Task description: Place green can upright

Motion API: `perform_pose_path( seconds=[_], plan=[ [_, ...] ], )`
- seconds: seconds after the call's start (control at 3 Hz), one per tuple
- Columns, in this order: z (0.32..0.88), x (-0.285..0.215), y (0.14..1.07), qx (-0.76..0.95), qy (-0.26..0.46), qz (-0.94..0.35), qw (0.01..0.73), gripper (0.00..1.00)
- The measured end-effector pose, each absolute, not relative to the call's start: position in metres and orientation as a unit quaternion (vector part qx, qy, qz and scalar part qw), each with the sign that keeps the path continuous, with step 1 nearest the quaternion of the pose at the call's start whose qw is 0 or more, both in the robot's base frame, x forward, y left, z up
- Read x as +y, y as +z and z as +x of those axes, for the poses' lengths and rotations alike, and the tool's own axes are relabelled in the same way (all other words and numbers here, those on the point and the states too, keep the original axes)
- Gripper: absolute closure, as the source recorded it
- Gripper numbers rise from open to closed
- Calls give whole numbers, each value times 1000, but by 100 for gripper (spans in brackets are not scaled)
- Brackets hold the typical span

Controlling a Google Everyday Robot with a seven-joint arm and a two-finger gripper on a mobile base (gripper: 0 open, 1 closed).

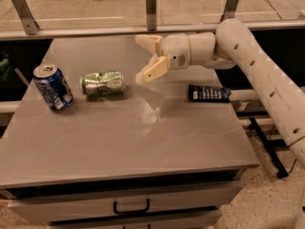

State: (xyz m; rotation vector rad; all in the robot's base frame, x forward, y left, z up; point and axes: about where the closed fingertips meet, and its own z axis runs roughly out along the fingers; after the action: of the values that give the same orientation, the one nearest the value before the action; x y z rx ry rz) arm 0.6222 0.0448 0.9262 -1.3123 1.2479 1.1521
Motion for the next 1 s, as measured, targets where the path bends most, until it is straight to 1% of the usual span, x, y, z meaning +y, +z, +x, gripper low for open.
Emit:
perform_pose_path(
  seconds=[0.33,1.0],
  plan=[
    [618,42,947,540,423,-561,463,0],
    [616,83,916,615,342,-625,338,0]
  ],
)
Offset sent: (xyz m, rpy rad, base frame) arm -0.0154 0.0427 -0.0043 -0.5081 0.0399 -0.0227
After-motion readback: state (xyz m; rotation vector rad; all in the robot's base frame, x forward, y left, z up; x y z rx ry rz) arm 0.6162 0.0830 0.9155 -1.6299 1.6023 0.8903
